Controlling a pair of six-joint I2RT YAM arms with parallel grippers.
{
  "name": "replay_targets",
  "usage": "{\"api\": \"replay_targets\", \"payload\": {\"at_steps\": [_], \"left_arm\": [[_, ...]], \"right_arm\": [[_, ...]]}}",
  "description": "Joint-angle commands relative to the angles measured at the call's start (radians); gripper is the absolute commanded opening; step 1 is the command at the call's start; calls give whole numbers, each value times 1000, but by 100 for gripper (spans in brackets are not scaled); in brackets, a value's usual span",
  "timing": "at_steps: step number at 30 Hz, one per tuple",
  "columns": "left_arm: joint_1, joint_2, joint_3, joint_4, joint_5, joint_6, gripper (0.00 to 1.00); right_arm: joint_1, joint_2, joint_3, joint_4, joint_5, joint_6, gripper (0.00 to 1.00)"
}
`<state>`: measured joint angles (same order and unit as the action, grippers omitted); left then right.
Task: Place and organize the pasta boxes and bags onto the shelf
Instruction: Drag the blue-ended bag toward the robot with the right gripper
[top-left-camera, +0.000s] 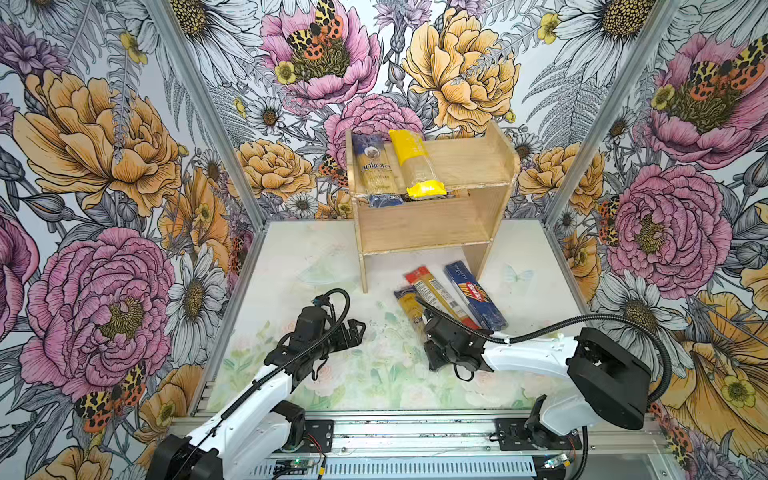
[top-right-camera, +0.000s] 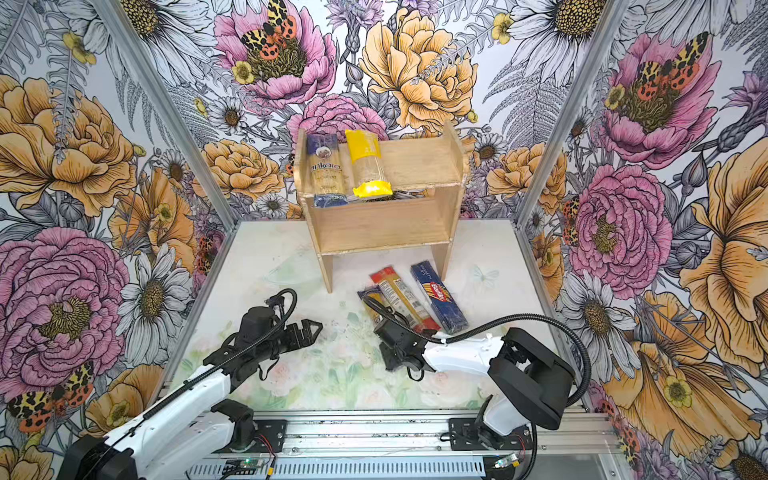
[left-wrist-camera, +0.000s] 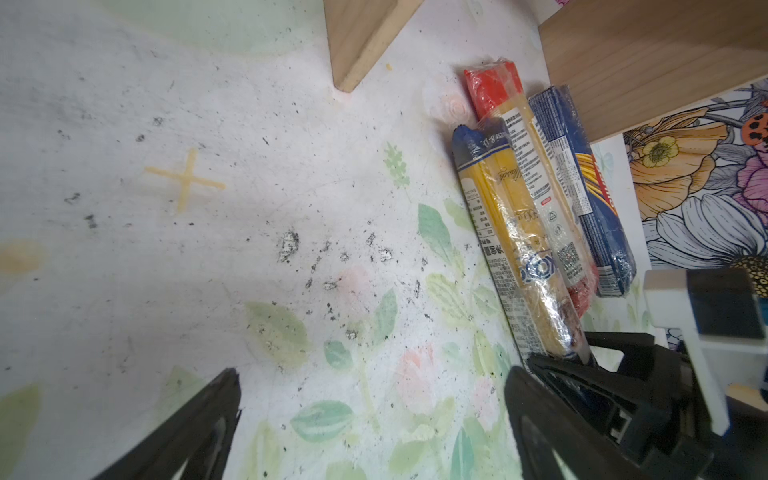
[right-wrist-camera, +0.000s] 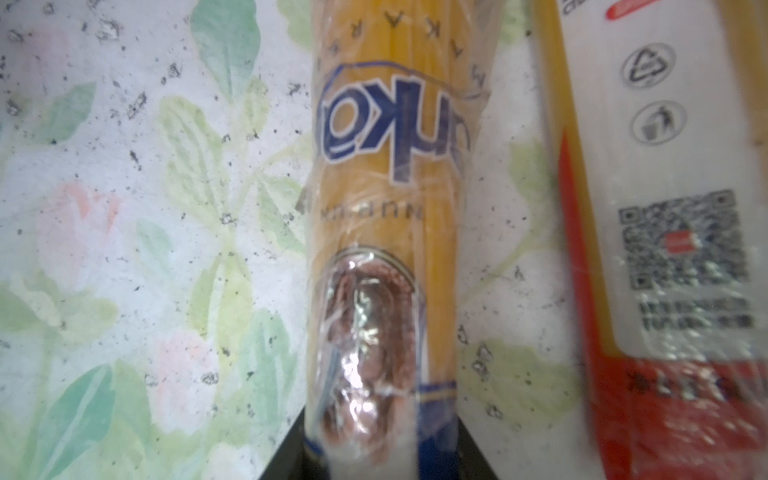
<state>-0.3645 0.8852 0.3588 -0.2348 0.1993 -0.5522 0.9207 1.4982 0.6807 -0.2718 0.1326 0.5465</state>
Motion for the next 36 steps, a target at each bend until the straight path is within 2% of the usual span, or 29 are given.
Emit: {"api": "replay_targets", "payload": {"at_steps": [1,19,36], "left_arm": [[5,-6,-15,23,7,-5,99],[11,6,-12,35,22,0,99],[13,-8,-16,26,23,-4,99]], "right_arm": [[-2,-10,7,-79,-113,9,2],[-107,-181,11,-117,-237,1,0],[-155,-326,-5,-161,-246,-16,0]]}}
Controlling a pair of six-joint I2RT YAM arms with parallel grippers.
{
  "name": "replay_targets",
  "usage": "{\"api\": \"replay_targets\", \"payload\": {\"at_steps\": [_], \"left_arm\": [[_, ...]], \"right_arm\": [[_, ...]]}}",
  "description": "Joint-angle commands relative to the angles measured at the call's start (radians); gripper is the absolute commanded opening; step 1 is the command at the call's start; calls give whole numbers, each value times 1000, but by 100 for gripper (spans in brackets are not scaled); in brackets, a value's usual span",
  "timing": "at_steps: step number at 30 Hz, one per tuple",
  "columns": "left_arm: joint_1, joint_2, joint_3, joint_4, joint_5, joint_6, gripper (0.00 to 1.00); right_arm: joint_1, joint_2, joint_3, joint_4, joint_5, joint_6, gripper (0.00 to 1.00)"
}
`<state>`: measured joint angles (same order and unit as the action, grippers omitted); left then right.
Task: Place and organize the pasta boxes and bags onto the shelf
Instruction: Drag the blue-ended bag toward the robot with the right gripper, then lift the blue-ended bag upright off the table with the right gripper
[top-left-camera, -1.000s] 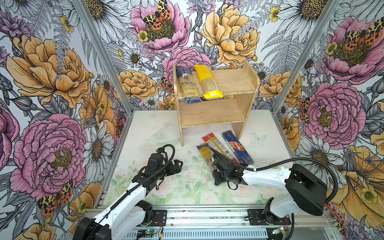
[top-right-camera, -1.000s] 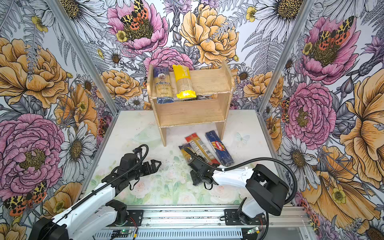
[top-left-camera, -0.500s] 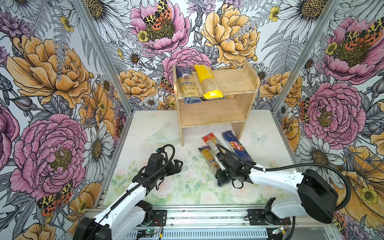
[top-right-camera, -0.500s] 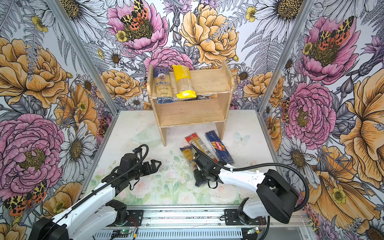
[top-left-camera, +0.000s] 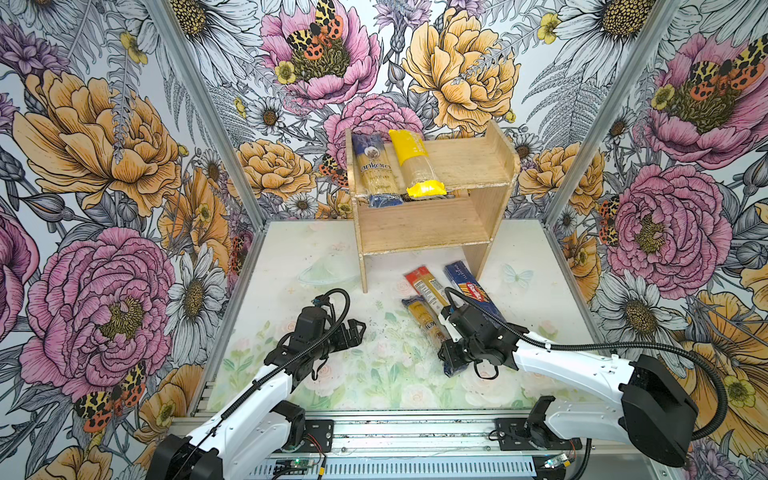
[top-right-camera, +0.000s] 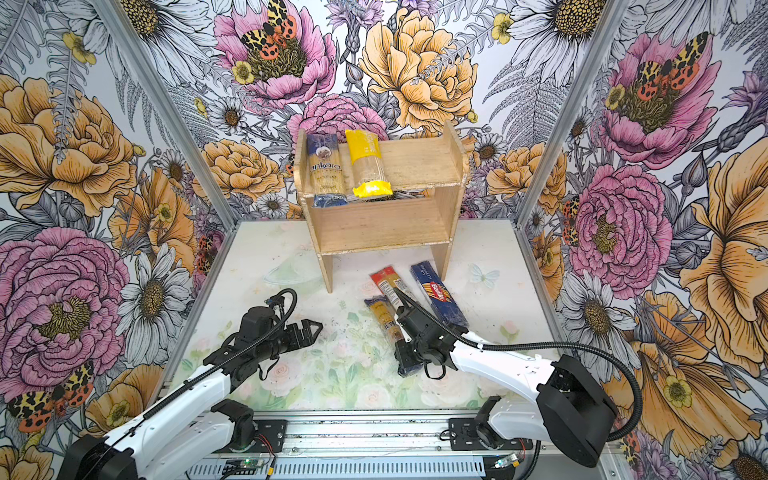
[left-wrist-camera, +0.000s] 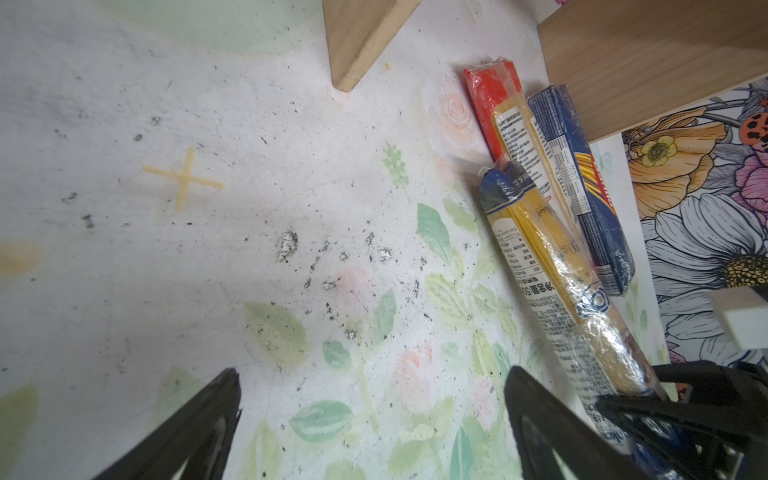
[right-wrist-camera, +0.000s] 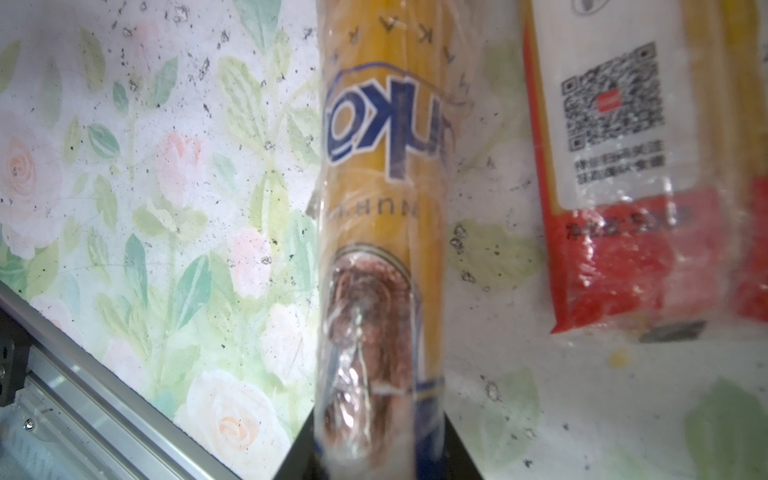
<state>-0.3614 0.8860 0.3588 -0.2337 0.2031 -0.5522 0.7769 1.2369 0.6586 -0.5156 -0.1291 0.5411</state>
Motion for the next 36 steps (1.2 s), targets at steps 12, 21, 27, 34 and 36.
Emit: {"api": "replay_targets", "payload": {"at_steps": [12,21,27,34,36], "left_arm": [[14,-5,-17,29,18,0,99],[14,2,-19,38,23,0,99],[14,8,-20,46,28,-2,99],[15,6,-22,47,27,-3,99],[15,7,-21,48,29,-3,99]], "right_arm": [[-21,-124,44,32,28,-14,0],[-39,-190,69,-15,14,19,0],[-45,-234,84,-44,17,22,0],[-50,-283,104,-78,30,17,0],[-51,-299,109,-87,37,17,0]]}}
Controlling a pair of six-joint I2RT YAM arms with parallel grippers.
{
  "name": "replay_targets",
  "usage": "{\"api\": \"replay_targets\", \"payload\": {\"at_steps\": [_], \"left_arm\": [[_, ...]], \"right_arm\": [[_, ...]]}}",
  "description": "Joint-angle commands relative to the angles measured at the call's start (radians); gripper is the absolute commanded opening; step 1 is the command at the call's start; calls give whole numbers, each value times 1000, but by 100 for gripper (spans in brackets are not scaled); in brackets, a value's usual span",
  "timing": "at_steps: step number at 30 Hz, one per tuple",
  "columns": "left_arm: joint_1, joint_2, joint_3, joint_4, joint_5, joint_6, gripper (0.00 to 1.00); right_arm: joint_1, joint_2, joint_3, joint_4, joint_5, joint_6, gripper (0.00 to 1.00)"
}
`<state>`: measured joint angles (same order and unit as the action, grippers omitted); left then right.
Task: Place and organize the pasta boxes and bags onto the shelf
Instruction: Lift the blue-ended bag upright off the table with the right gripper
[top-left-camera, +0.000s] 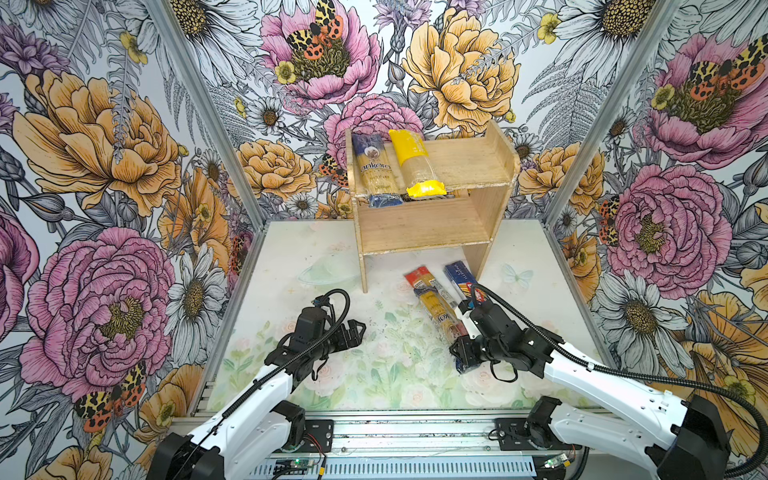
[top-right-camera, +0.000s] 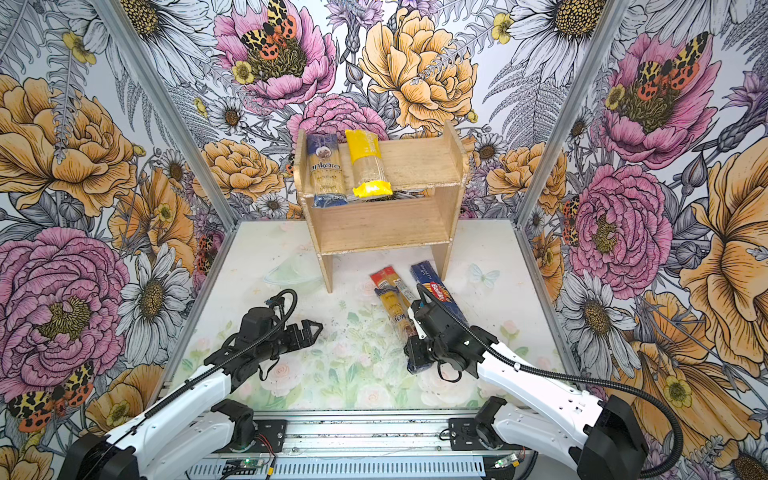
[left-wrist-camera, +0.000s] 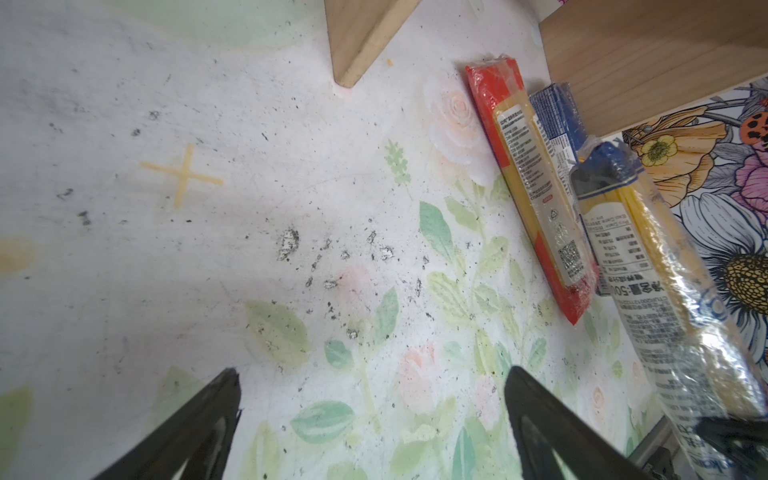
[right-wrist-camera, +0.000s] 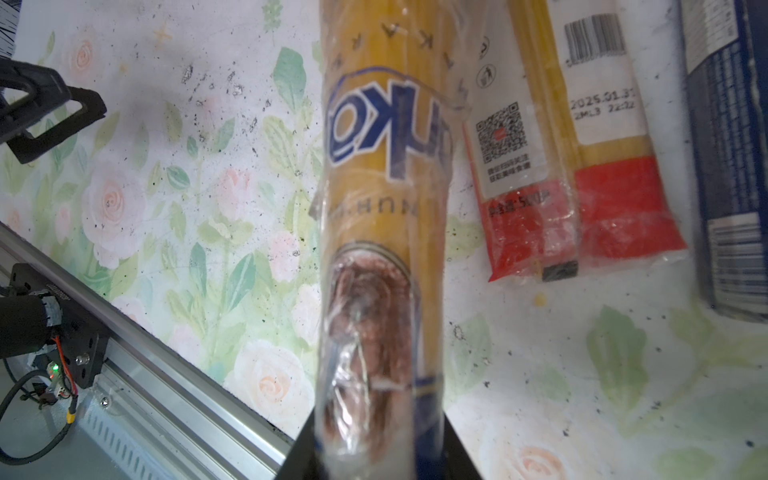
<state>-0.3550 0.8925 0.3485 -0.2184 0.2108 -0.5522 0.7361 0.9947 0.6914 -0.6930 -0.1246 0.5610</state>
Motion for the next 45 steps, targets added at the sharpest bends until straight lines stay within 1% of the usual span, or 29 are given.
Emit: {"api": "replay_targets", "payload": {"at_steps": [1,7,19,27,34,45], "left_arm": [[9,0,-11,32,21,-3,99],[8,0,-14,32,21,-3,99],[10,-1,-9,34,24,0,99],[10,1,-6,34,24,-1,99],[10,4,-5,34,26,-1,99],[10,3,-8,36,28,3,99]], "right_arm": [[-13,-64,80,86,34,-3,0],[-21,-94,114,41,45,-7,0],[-26,-119,225,-31,114,-37,0],[-37,-133,291,-58,134,-49,0],[-50,-164,334,-77,141,-35,0],[-60,-244,391,-103,222,-27,0]]}}
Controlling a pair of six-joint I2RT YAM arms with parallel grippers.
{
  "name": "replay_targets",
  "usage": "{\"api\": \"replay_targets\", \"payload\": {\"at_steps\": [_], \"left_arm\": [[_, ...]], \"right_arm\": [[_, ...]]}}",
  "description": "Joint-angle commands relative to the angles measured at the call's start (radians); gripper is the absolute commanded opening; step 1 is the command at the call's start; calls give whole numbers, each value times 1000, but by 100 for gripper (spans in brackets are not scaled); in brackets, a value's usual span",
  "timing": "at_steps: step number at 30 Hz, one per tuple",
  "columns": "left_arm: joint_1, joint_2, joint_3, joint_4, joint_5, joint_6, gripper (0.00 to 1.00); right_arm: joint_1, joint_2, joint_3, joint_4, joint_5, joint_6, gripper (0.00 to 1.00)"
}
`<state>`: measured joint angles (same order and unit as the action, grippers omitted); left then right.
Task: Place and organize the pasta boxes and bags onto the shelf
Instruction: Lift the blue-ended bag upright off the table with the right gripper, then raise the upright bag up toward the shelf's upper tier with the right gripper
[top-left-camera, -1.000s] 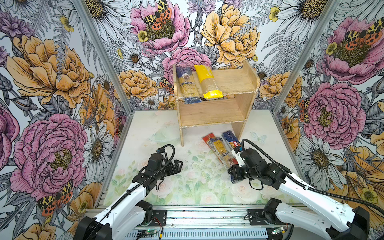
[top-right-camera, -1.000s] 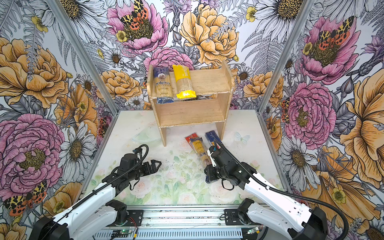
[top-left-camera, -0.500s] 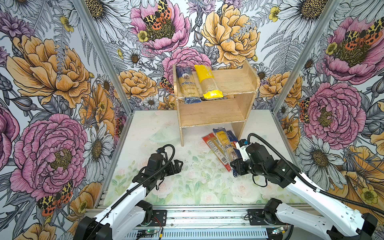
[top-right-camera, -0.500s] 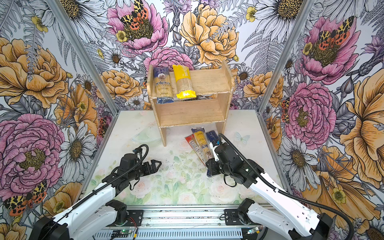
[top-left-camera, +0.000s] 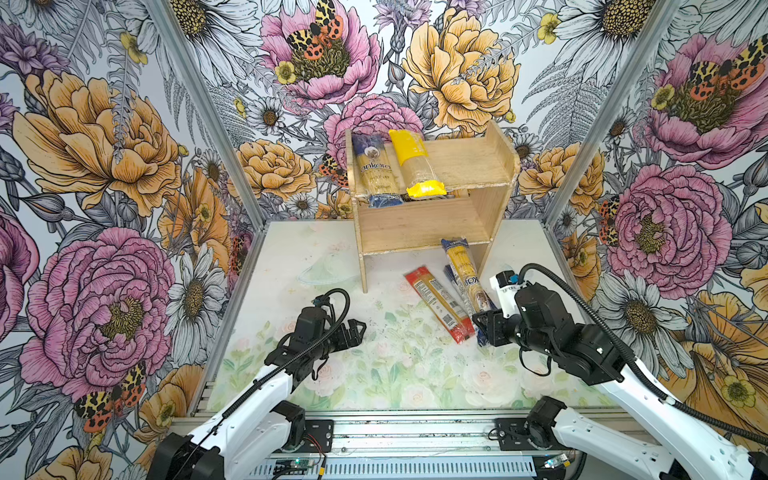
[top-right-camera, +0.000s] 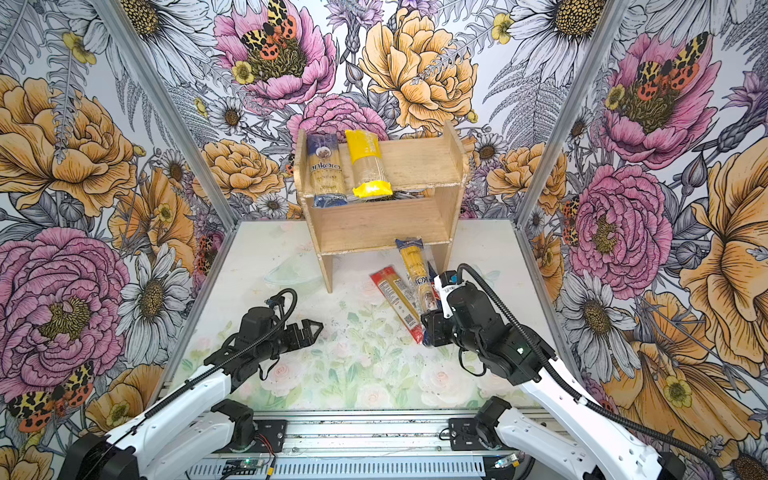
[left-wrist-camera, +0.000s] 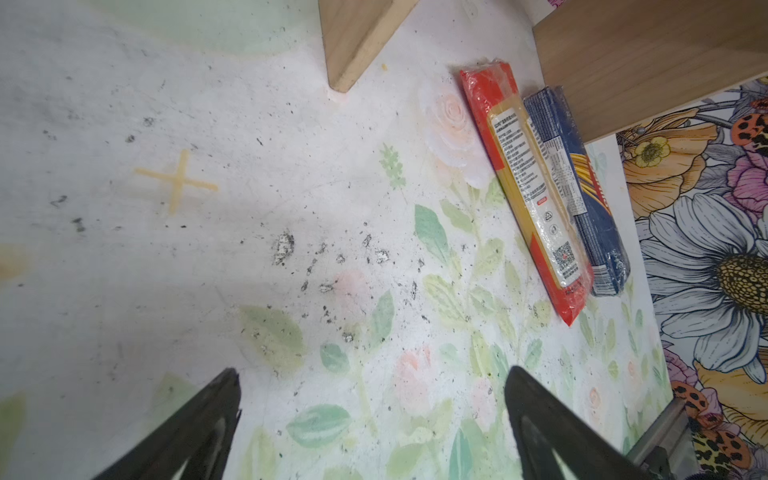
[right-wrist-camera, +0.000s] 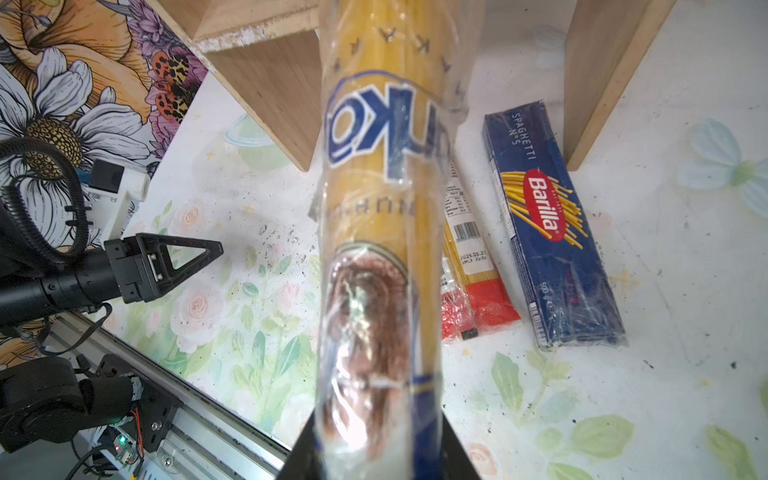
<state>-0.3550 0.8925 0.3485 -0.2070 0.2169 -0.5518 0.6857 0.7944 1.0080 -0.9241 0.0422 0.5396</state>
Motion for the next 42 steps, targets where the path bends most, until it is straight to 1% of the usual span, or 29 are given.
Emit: {"api": "replay_targets", "payload": {"at_steps": [1,13,42], "left_arm": [[11,3,-9,25,21,3,99],[11,-1,-15,30,25,1,99],[5,-5,-2,41,36,-3,99]], "right_arm": [[-9,-48,79,127,57,-8,0],[-9,-58,171,113,100,-50,0],[-9,-55,281,102,152,-142,0]]}}
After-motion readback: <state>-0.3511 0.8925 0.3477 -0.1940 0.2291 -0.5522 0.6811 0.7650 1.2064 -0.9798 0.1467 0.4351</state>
